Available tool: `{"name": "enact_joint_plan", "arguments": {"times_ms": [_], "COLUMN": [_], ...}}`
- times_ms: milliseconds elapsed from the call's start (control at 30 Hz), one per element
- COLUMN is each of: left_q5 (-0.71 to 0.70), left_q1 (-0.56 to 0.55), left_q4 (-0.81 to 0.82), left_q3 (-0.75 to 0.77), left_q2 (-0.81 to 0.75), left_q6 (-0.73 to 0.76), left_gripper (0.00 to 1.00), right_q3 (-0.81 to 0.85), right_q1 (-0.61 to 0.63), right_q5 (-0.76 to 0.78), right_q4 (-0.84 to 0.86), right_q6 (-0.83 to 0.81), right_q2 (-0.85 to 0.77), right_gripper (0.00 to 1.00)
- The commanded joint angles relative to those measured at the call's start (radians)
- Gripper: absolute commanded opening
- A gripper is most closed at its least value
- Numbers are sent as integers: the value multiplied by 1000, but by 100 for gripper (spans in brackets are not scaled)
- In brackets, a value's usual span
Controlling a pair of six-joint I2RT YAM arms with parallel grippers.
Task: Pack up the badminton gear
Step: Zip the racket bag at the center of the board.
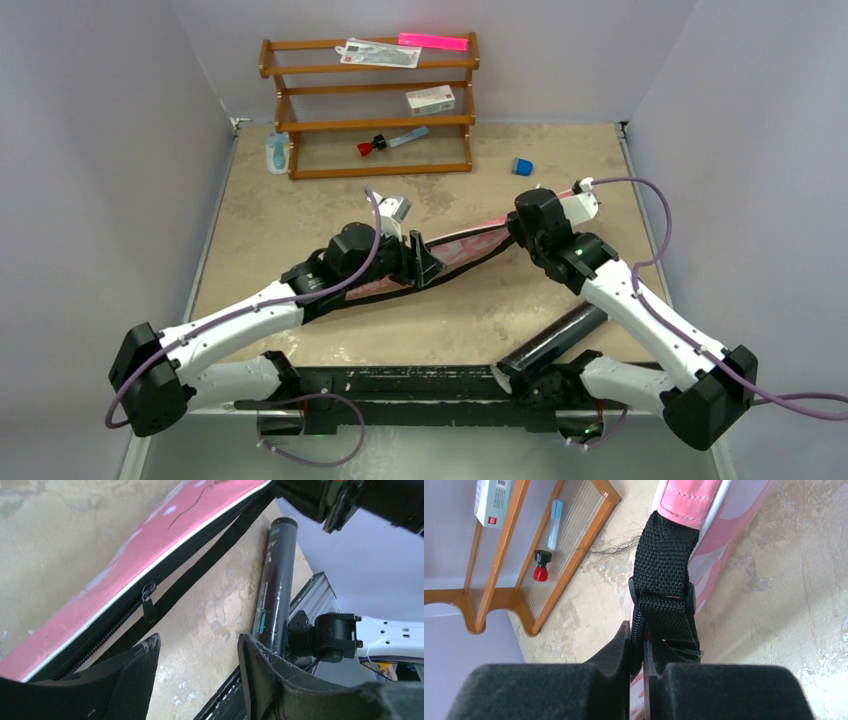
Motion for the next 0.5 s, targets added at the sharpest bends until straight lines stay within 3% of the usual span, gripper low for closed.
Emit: {"name": "enact_joint_plan", "arguments": {"times_ms": [0, 467], "left_q5": [42, 132], "left_q1": [4, 89], "left_q4": [58, 216], "left_q3": [-41, -81], "left_q2": [5, 84], "left_q6": [-66, -112], "left_gripper": [56, 55], "right_q3": [7, -6], "right_q1": [0, -1], "right_q5": [12, 2], "right_q4": [69, 69], "right_q6": [6, 6], "right_q2": [-7, -35], "right_gripper": [0, 0]}}
